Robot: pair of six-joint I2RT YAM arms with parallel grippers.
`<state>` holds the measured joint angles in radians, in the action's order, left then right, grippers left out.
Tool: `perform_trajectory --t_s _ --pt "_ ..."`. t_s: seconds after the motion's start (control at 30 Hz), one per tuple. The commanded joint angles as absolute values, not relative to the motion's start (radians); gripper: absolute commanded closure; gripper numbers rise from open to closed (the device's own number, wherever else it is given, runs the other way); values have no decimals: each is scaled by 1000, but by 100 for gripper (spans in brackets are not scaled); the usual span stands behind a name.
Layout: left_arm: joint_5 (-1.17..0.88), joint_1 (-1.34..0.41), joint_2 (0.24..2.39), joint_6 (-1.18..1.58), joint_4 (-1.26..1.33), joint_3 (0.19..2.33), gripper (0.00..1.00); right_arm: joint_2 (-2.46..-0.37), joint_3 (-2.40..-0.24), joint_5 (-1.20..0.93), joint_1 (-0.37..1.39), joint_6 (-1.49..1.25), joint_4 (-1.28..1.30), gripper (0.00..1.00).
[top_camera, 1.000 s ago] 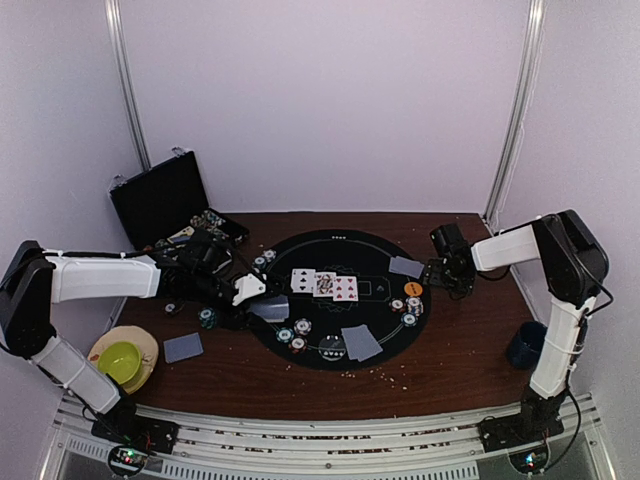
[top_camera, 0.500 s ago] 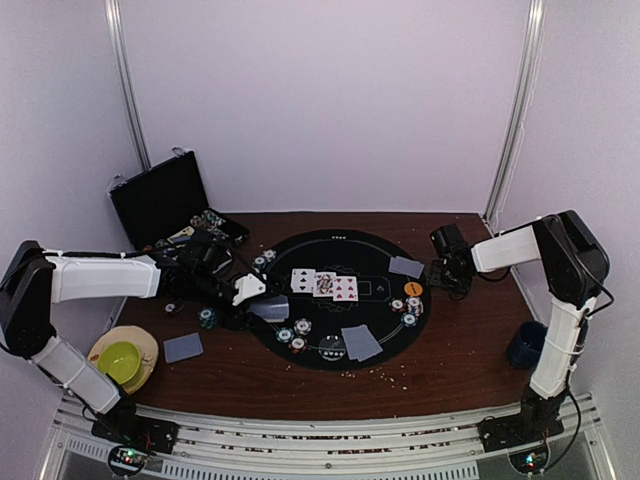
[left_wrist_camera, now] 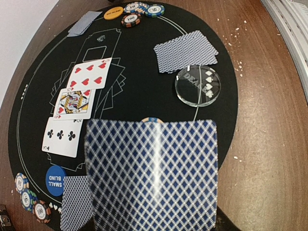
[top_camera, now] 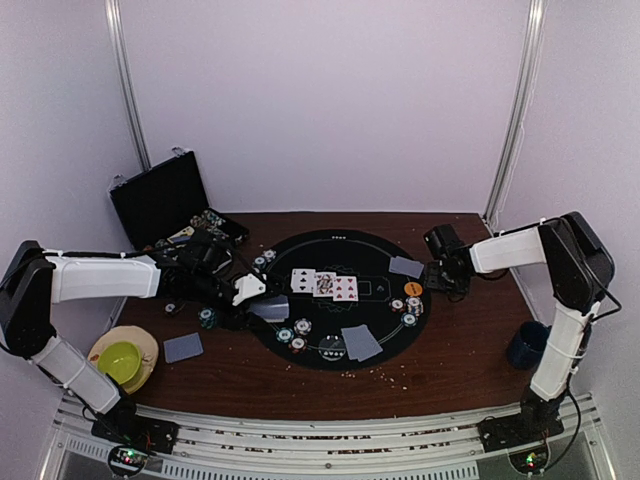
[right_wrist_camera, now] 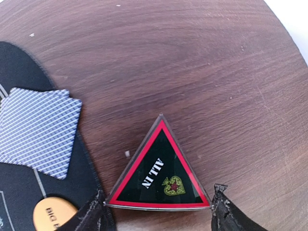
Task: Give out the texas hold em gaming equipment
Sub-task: Pick up the all-in button from the center of the board, then place the all-in button in the small blind area.
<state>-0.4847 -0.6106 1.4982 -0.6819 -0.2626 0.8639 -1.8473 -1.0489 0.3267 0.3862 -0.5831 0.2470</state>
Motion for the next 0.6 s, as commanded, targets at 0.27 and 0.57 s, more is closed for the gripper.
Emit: perform_trajectory --t_s 0.27,0.57 --pt "-485 -609 1506 -676 -225 867 47 -1823 -1161 386 487 -562 277 35" --pt "-482 -609 1506 -676 -224 866 47 -1932 -1335 369 603 -500 285 34"
